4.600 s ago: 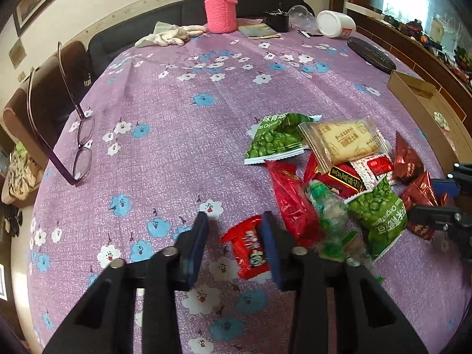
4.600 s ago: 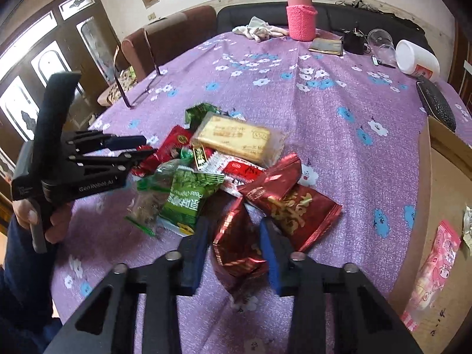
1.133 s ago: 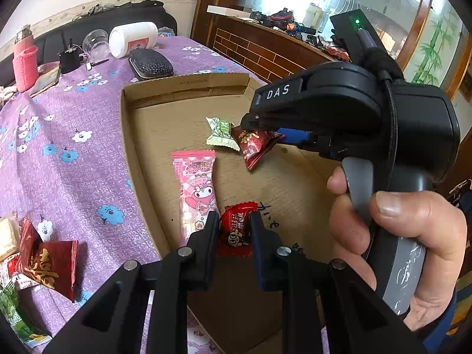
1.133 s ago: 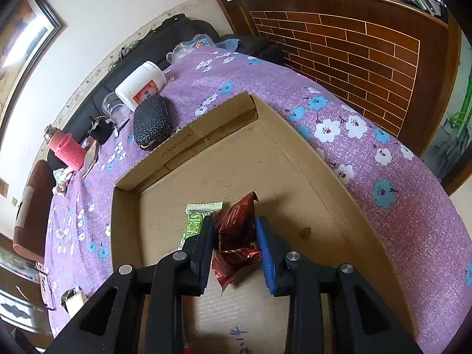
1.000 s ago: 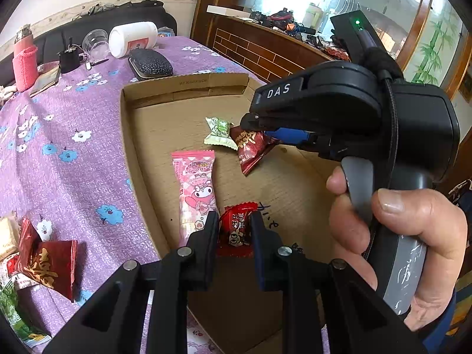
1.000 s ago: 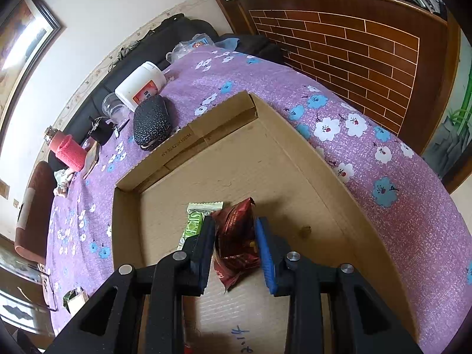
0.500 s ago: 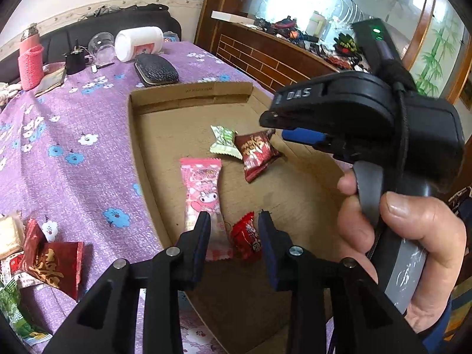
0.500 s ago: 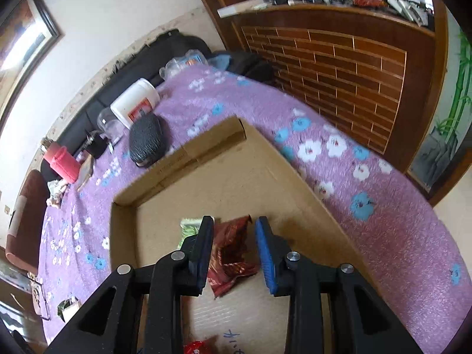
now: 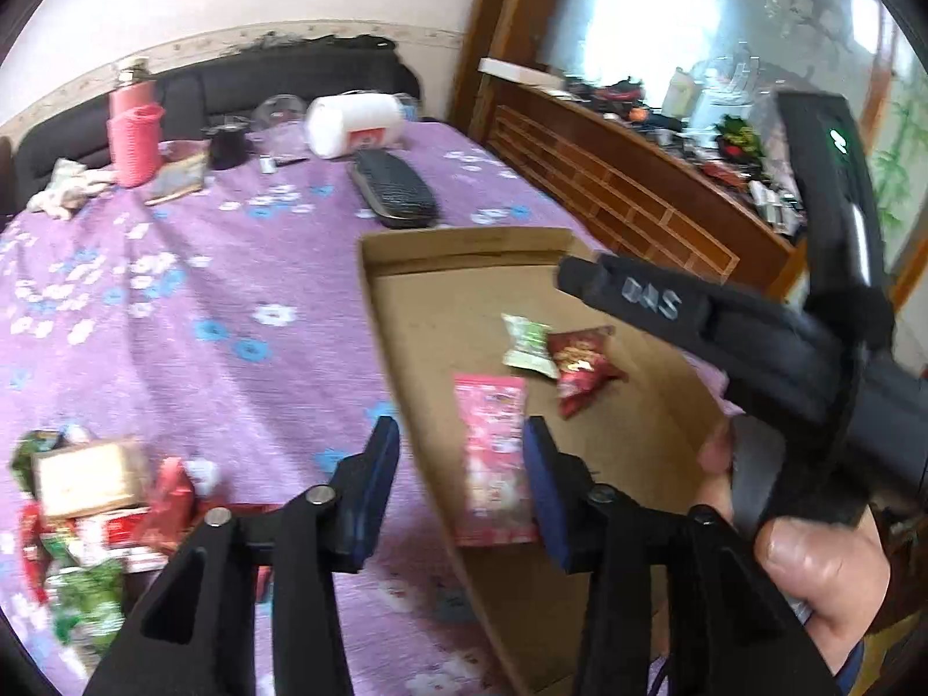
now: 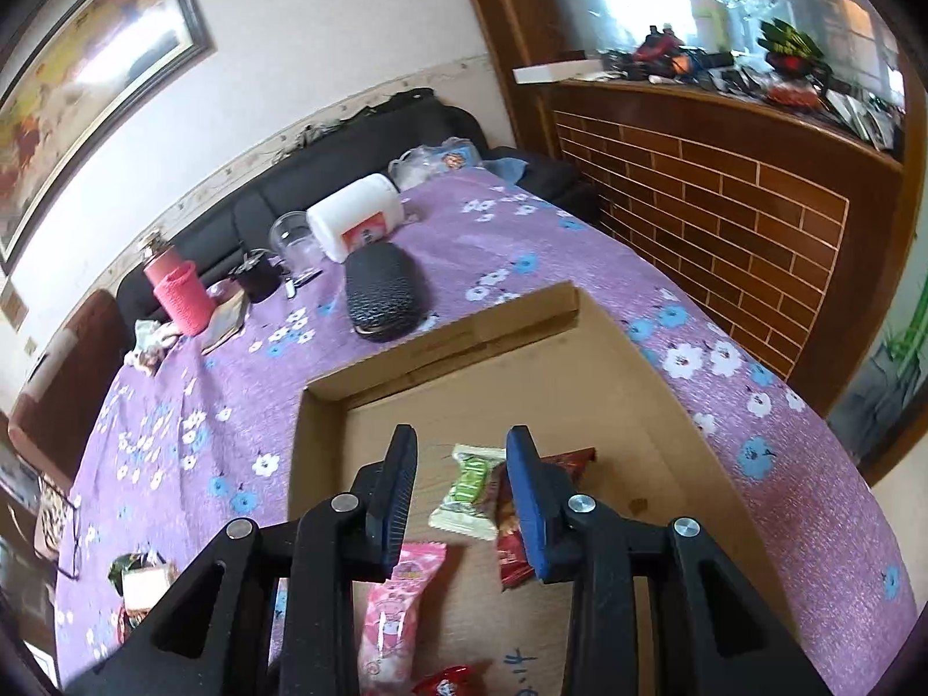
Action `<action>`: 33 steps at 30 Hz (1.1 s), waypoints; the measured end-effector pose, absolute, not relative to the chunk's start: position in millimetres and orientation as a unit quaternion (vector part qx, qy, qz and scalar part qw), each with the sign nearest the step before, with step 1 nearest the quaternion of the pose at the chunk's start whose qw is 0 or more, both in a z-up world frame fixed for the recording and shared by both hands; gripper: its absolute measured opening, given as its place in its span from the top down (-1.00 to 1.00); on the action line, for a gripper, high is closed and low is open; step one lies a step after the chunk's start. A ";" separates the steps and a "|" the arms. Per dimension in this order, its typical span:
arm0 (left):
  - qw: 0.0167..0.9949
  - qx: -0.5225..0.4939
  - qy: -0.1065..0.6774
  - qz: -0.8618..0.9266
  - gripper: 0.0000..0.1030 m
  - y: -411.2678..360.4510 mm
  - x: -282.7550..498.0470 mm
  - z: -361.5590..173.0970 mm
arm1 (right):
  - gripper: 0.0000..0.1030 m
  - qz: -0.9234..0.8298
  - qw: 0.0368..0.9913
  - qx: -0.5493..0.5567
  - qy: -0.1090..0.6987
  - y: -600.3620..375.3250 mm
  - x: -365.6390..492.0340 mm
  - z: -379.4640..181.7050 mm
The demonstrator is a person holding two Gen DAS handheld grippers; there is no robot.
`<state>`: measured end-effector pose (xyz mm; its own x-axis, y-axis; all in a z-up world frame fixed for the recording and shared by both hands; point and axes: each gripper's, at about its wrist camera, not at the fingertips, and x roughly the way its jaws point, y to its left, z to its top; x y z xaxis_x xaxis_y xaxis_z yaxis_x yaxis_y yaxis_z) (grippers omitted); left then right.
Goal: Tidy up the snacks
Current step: 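Move both grippers back over the snack pile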
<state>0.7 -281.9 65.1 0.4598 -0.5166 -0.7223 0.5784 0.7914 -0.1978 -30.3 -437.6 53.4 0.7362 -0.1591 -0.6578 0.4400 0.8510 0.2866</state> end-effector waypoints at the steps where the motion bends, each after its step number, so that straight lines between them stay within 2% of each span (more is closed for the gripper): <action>1: 0.853 0.034 0.411 -0.319 0.15 -278.4 2.5 68.3 | 0.34 -0.162 0.908 0.214 0.323 -435.4 -30.1 53.6; 12: 0.858 0.035 0.440 -0.264 0.11 -210.5 17.4 85.1 | 0.33 -0.128 0.919 0.191 0.319 -416.4 -26.3 54.6; 21: 0.890 -0.005 0.437 -0.131 0.06 -62.5 37.2 71.7 | 0.24 -0.110 0.926 0.169 0.319 -400.3 -24.2 54.1; 25: 0.865 -0.073 0.485 -0.102 0.06 -11.3 58.2 41.3 | 0.24 -0.105 0.925 0.169 0.324 -396.6 -22.7 51.1; 33: 0.846 -0.069 0.509 -0.138 0.07 -24.7 59.2 22.8 | 0.24 -0.098 0.928 0.156 0.323 -391.3 -21.6 51.5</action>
<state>59.2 -24.7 22.8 0.4425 -0.3050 -0.8433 0.1639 0.9521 -0.2583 -21.6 -391.3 51.5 0.7718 -0.0811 -0.6306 0.2829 0.9321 0.2263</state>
